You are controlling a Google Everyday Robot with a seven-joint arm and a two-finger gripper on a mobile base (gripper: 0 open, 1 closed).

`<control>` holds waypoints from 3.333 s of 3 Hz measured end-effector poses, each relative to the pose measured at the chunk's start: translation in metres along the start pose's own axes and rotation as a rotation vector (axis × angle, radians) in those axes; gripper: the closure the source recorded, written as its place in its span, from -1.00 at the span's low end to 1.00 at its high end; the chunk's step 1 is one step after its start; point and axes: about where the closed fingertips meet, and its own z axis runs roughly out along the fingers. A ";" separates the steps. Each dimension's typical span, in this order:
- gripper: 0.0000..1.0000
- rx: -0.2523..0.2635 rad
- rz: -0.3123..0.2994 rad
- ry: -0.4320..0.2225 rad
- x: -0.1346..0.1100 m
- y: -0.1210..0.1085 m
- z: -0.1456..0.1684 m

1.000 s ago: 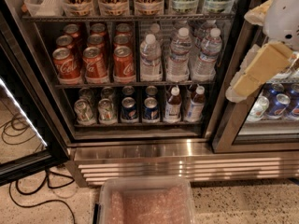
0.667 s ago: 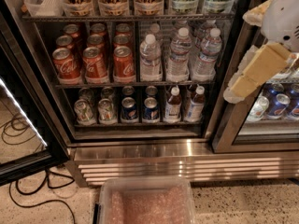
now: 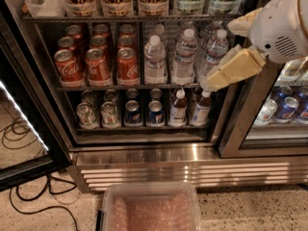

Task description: Pick green can from top shelf of fridge

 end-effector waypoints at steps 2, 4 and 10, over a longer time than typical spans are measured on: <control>-0.54 0.046 0.015 -0.084 -0.017 -0.010 0.009; -0.42 0.088 0.079 -0.121 -0.016 0.000 0.008; 0.04 0.314 0.216 -0.356 -0.047 -0.051 0.038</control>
Offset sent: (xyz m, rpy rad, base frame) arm 0.0124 0.0103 0.0046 0.0568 -0.0465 -0.0079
